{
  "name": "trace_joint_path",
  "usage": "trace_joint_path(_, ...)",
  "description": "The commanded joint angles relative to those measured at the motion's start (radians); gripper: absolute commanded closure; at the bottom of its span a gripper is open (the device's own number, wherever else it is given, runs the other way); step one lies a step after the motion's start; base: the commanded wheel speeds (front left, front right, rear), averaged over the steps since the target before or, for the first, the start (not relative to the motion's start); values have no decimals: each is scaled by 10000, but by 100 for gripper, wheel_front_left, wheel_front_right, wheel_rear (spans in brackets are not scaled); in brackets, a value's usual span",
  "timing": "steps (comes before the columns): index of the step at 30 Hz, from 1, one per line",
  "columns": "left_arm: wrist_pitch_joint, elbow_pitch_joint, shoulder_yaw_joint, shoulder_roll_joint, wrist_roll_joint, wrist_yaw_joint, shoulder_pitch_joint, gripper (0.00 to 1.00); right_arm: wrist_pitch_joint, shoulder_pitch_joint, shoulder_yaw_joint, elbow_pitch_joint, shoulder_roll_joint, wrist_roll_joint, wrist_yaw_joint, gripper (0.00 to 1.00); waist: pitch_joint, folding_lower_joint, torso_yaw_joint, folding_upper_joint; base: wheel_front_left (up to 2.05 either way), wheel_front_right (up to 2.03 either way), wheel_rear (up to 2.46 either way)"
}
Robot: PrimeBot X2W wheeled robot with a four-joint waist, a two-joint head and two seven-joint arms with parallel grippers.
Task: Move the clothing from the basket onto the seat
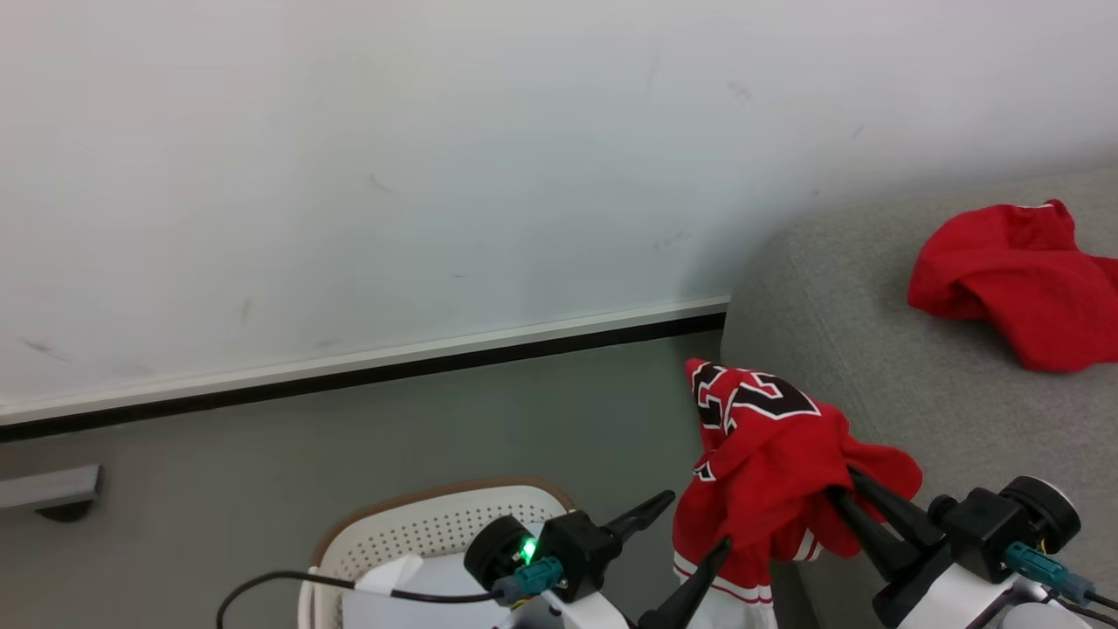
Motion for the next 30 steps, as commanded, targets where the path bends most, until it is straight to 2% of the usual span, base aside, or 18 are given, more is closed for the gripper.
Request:
trace_joint_path(1, -59, 45, 13, -6, -50, 40, -109, 0, -36, 119, -116, -77, -32, -59, -31, 100, 147, -1, -278, -1, 0, 0, 0)
trace_joint_path(7, -91, 118, -51, -36, -37, 82, -303, 0, -35, 460, -923, -292, -35, -197, -31, 100, 420, -1, -652, -1, 0, 0, 0)
trace_joint_path(11, -57, 43, -81, -21, 83, 120, -555, 0, -35, 558, -1863, -415, 72, -385, -31, 100, 879, -1, -727, -1, 0, 0, 0)
trace_joint_path(18, 117, -158, -67, 197, 367, 136, -1262, 0, -36, 9, -4411, -578, 504, -975, -31, 100, 2353, -1, -511, -1, 0, 0, 0)
trace_joint_path(22, 221, -252, 19, 358, 490, 175, -1671, 0, -36, -808, -6138, -569, 532, -1208, -29, 100, 3268, -1, -259, -1, 0, 0, 0)
trace_joint_path(26, 220, -361, 140, 557, 529, 271, -1991, 0, -34, -1995, -7545, -347, 192, -1094, -31, 100, 4049, -1, -5, -1, 0, 0, 0)
trace_joint_path(30, 159, -608, 321, 619, 554, 469, -2219, 0, 243, -3462, -9041, 458, -460, -874, -30, 100, 4709, -1, 343, -1, 0, 0, 0)
